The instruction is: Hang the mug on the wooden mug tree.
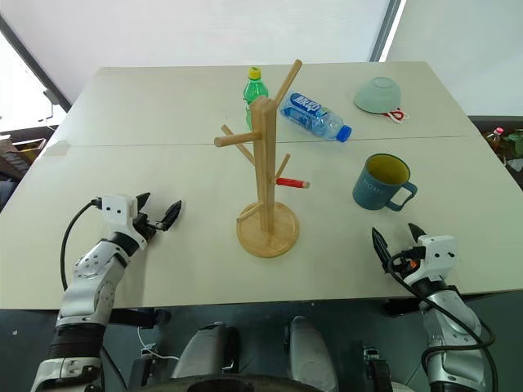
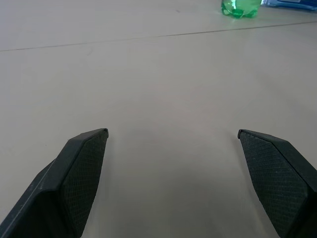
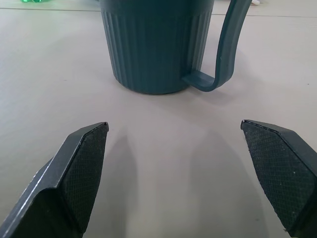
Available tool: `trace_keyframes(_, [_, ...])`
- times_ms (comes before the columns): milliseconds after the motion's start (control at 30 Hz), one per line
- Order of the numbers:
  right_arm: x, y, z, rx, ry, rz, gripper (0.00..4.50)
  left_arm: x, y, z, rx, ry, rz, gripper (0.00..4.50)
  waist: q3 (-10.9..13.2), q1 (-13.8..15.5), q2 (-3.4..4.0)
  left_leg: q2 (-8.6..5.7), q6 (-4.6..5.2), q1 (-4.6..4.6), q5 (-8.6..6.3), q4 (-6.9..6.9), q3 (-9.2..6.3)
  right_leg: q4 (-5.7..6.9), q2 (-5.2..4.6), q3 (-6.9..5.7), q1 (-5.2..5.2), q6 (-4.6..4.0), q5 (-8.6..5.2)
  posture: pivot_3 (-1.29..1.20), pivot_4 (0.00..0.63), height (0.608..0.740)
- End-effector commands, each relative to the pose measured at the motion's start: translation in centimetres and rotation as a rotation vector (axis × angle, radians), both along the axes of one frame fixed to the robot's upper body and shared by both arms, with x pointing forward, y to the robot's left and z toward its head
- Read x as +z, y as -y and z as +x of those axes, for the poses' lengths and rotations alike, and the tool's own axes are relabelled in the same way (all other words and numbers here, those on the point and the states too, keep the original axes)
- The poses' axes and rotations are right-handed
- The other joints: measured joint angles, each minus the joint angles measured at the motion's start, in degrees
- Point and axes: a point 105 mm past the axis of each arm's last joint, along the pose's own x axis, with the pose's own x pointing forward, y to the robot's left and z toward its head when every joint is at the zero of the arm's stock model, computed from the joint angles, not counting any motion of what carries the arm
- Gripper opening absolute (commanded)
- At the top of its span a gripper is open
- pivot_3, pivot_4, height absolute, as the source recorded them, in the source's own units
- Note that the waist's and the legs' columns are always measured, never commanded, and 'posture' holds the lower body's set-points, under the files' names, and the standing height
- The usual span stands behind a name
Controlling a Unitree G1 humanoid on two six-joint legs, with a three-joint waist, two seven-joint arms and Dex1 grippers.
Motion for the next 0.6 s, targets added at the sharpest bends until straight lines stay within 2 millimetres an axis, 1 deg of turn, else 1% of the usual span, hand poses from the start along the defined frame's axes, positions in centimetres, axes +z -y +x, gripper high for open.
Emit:
trace_keyframes(33, [1.1, 0.5, 0.2, -0.017, 0.043, -0.024, 4.45, -0.2, -0.2, 0.0, 0.007, -0.003, 0.002, 4.50, 0.0, 0.0, 0.00, 0.00, 0.00, 0.00, 0.00, 0.00, 0.00, 0.00, 0.02, 0.00, 0.00, 0.00, 0.00, 0.00, 0.150, 0.740])
trace_keyframes(200, [1.1, 0.4, 0.3, -0.016, 0.041, -0.033, 4.45, -0.1, -0.3, 0.0, 0.021, 0.000, -0.005, 4.50, 0.0, 0.0, 0.01, 0.00, 0.00, -0.01, 0.00, 0.00, 0.00, 0.00, 0.09, 0.00, 0.00, 0.00, 0.00, 0.00, 0.150, 0.740])
trace_keyframes(300, [1.1, 0.5, 0.4, -0.020, 0.037, -0.036, 4.45, 0.1, 0.0, -0.2, 0.002, 0.004, 0.000, 4.50, 0.0, 0.0, 0.01, 0.00, 0.00, 0.00, 0.00, 0.00, 0.00, 0.00, 0.09, 0.00, 0.00, 0.00, 0.00, 0.00, 0.150, 0.740])
trace_keyframes(400, [1.2, 0.8, 0.6, -0.037, 0.034, -0.030, 4.45, 0.7, 1.6, -0.9, -0.111, 0.034, 0.019, 4.50, 0.0, 0.0, 0.01, 0.00, 0.00, -0.01, 0.00, 0.00, 0.01, 0.00, 0.09, 0.01, 0.00, 0.01, 0.00, 0.00, 0.150, 0.740])
trace_keyframes(433, [1.2, 0.8, 0.7, -0.040, 0.036, -0.028, 4.45, 1.0, 2.4, -1.3, -0.173, 0.045, 0.017, 4.50, 0.0, -0.1, 0.01, 0.00, 0.00, -0.02, 0.00, -0.01, 0.02, -0.01, 0.09, 0.01, -0.01, 0.00, 0.00, 0.00, 0.150, 0.740])
trace_keyframes(500, [1.4, 0.9, 0.8, -0.055, 0.043, -0.024, 4.45, 1.8, 4.6, -2.7, -0.342, 0.062, 0.012, 4.50, 0.0, -0.1, -0.02, 0.00, 0.00, -0.05, 0.00, -0.04, 0.04, -0.05, 0.06, 0.03, -0.04, 0.00, 0.00, 0.00, 0.150, 0.740])
trace_keyframes(567, [1.5, 1.0, 1.0, -0.064, 0.052, -0.019, 4.45, 2.0, 6.5, -4.2, -0.493, 0.054, 0.014, 4.50, 0.0, -0.1, -0.02, -0.01, 0.00, -0.08, 0.00, -0.07, 0.06, -0.07, -0.03, 0.05, -0.10, -0.01, -0.01, 0.00, 0.150, 0.740])
trace_keyframes(600, [1.7, 0.9, 1.1, -0.063, 0.059, -0.021, 4.45, 2.2, 7.8, -5.4, -0.599, 0.044, 0.008, 4.50, 0.0, -0.1, -0.02, -0.01, 0.00, -0.09, 0.00, -0.09, 0.08, -0.08, -0.07, 0.07, -0.12, -0.01, 0.00, 0.00, 0.150, 0.740])
